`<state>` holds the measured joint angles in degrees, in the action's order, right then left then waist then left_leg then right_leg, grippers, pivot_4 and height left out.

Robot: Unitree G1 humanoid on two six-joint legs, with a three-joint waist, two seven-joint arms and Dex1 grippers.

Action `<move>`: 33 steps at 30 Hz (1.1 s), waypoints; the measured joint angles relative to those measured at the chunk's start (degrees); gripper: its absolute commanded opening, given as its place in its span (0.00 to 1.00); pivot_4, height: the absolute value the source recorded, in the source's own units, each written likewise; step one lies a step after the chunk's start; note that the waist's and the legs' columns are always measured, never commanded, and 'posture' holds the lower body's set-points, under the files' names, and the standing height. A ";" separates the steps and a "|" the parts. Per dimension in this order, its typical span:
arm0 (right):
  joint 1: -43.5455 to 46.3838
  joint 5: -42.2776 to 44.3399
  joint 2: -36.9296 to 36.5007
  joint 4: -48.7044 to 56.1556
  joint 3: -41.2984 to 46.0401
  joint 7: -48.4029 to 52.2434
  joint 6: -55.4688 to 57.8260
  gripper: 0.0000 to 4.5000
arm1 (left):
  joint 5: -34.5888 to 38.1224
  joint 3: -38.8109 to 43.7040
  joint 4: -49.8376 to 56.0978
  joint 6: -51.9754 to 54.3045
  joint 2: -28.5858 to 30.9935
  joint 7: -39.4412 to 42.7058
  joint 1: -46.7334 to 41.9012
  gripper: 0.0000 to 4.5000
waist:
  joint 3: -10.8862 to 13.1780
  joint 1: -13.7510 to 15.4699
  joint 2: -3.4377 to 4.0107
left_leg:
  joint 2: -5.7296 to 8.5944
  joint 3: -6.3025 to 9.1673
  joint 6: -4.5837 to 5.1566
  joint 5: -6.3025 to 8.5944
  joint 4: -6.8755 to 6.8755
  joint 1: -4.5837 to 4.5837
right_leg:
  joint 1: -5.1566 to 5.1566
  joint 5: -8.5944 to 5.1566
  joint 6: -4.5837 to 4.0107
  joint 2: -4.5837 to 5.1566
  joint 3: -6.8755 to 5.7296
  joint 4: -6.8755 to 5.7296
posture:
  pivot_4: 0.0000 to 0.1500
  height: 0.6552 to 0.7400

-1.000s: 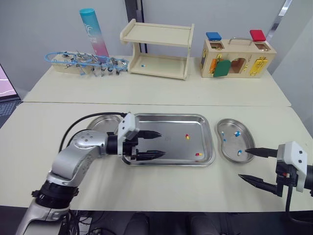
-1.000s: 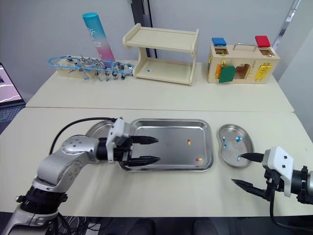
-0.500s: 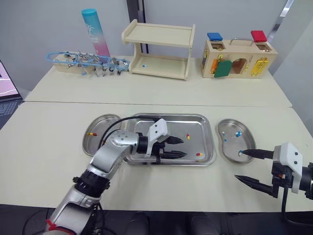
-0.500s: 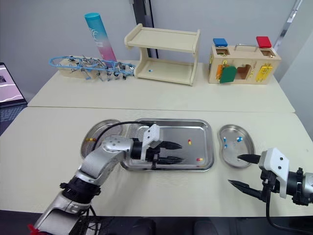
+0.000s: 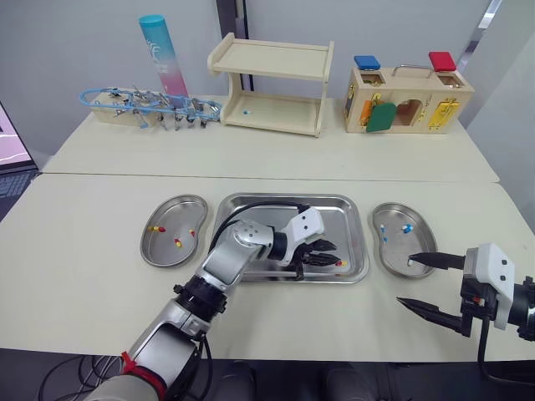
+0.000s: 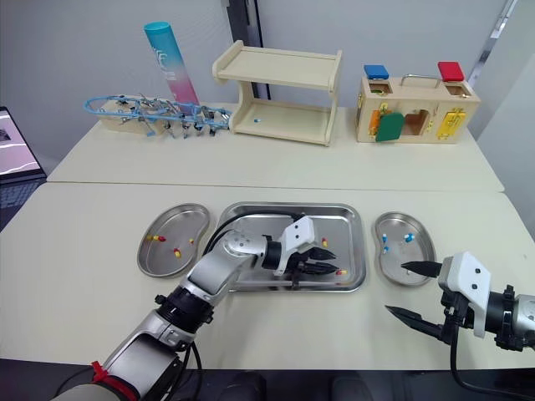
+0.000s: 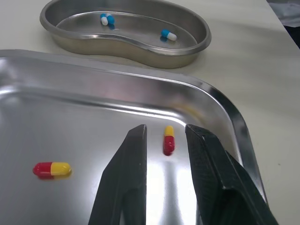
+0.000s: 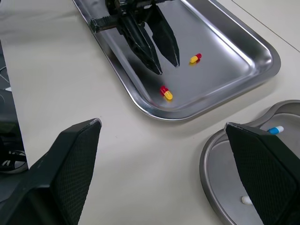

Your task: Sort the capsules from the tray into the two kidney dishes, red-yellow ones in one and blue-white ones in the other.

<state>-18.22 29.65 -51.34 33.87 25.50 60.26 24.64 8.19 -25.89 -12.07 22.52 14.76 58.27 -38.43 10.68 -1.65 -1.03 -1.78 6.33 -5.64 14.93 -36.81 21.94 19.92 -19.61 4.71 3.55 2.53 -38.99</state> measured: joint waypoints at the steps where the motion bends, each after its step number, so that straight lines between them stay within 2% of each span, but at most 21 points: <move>1: -0.11 0.15 0.09 0.32 -0.01 -0.25 0.16 1.00 | -0.60 -0.33 -0.96 -0.42 -0.53 -0.04 -0.42 0.29 | 0.00 0.00 0.00 | 0.00 0.00 0.00 0.00 0.00 0.00 | 0.00 0.00 0.00 0.00 0.00 0.00 | 1.00 1.00; 12: 0.79 0.87 0.10 2.55 -0.86 -1.21 1.14 1.00 | -2.85 -1.34 -4.83 -0.73 -3.73 1.89 -2.38 0.29 | 0.00 0.01 0.00 | 0.01 0.01 0.00 0.00 0.00 0.01 | 0.00 0.00 0.00 0.00 -0.01 0.00 | 1.00 1.00; 32: 1.42 0.86 -0.01 2.98 -1.14 -1.60 1.99 1.00 | -7.29 -3.37 -10.16 -3.85 -5.55 2.82 -4.40 0.29 | 0.00 0.03 0.00 | 0.02 0.02 0.00 0.00 -0.02 -0.02 | -0.06 0.01 0.02 0.00 -0.01 0.01 | 1.00 1.00; 33: 1.44 0.86 -0.01 2.99 -1.15 -1.60 2.05 1.00 | -7.43 -3.50 -10.20 -4.18 -5.60 2.93 -4.40 0.24 | 0.00 0.03 0.00 | 0.02 0.02 0.00 0.00 -0.02 -0.02 | -0.07 0.01 0.02 0.00 -0.02 0.01 | 1.00 1.00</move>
<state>-16.78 30.51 -51.35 36.86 24.35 58.66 26.70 0.76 -29.39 -22.28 18.34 9.16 61.20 -42.83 10.68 -1.62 -1.04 -1.76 6.35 -5.64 14.93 -36.84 21.92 19.85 -19.60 4.73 3.55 2.51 -38.99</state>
